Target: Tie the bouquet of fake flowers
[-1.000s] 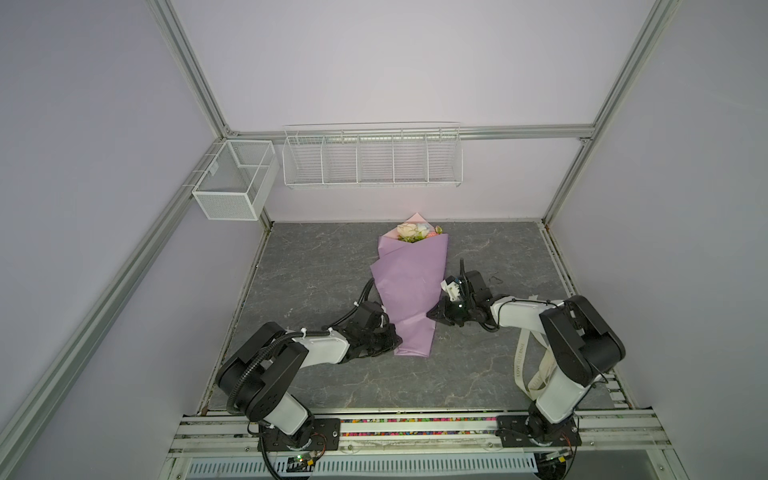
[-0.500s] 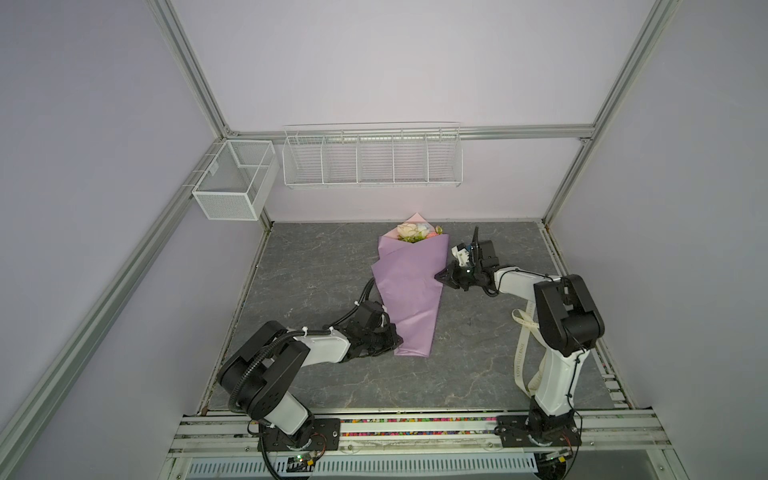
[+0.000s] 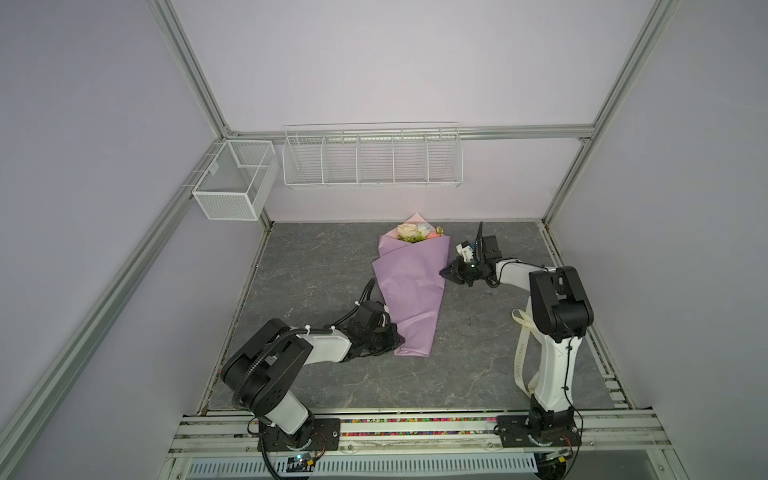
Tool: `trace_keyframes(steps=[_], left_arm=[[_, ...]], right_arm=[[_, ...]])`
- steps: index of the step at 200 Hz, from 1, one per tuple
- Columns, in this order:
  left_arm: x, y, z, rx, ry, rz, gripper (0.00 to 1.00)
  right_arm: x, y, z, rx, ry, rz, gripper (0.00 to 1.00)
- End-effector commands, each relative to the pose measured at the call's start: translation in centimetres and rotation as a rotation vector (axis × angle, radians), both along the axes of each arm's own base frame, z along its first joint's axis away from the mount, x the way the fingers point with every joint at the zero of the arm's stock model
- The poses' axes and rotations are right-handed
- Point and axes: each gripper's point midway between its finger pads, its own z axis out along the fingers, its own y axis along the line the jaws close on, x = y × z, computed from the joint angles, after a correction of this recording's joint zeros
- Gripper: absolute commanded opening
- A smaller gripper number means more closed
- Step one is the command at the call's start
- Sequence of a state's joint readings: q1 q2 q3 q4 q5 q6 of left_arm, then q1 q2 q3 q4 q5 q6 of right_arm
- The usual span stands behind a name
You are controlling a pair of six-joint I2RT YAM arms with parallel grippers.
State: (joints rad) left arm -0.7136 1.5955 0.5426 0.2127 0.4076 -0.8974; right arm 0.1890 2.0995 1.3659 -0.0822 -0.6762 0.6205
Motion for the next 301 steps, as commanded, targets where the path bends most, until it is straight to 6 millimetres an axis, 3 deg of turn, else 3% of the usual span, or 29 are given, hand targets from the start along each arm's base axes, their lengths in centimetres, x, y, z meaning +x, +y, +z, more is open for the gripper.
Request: trace_keyframes(steps=[1, 29, 72, 101, 133, 157, 178, 206, 226, 254, 274, 301], left_arm=[[-1.0, 0.8, -2.0, 0.064, 0.053, -0.014, 0.00], [-1.1, 0.7, -2.0, 0.064, 0.057, -0.017, 0.00], [-1.3, 0.8, -2.2, 0.069, 0.065, -0.025, 0.00], [-1.5, 1.0, -2.5, 0.075, 0.075, -0.024, 0.00], [-1.8, 1.3, -2.9, 0.084, 0.085, -0.026, 0.00], [-1.8, 1.3, -2.9, 0.082, 0.083, -0.027, 0.00], [-1.7, 1.2, -2.8, 0.078, 0.080, -0.024, 0.00], [-1.6, 1.1, -2.6, 0.072, 0.074, -0.023, 0.00], [-1.4, 1.0, -2.1, 0.061, 0.060, -0.015, 0.00], [-1.0, 1.3, -1.4, 0.069, 0.036, 0.005, 0.05], [-0.7, 1.4, -0.7, 0.068, 0.017, 0.018, 0.18], [-0.4, 1.9, 0.3, 0.081, -0.007, 0.039, 0.34]], right_arm=[[1.4, -0.8, 0.4, 0.016, -0.009, 0.018, 0.20], [4.2, -1.6, 0.1, 0.038, -0.004, -0.023, 0.20], [7.5, -1.1, -1.1, 0.069, 0.004, -0.034, 0.20], [9.0, -1.7, -2.0, 0.030, 0.007, -0.061, 0.20], [10.8, -3.0, -4.2, 0.010, 0.050, -0.119, 0.20], [11.7, -3.5, -4.6, 0.011, 0.054, -0.136, 0.20], [12.6, -3.8, -3.4, 0.016, 0.039, -0.142, 0.20], [12.8, -3.8, 1.4, 0.032, -0.030, -0.118, 0.22], [11.7, -3.7, 5.2, 0.038, -0.081, -0.095, 0.24], [7.4, -3.5, 8.6, 0.011, -0.136, -0.064, 0.30], [2.8, -3.3, 8.9, -0.003, -0.133, -0.059, 0.34], [-3.7, -2.3, 7.4, -0.046, -0.091, -0.042, 0.40]])
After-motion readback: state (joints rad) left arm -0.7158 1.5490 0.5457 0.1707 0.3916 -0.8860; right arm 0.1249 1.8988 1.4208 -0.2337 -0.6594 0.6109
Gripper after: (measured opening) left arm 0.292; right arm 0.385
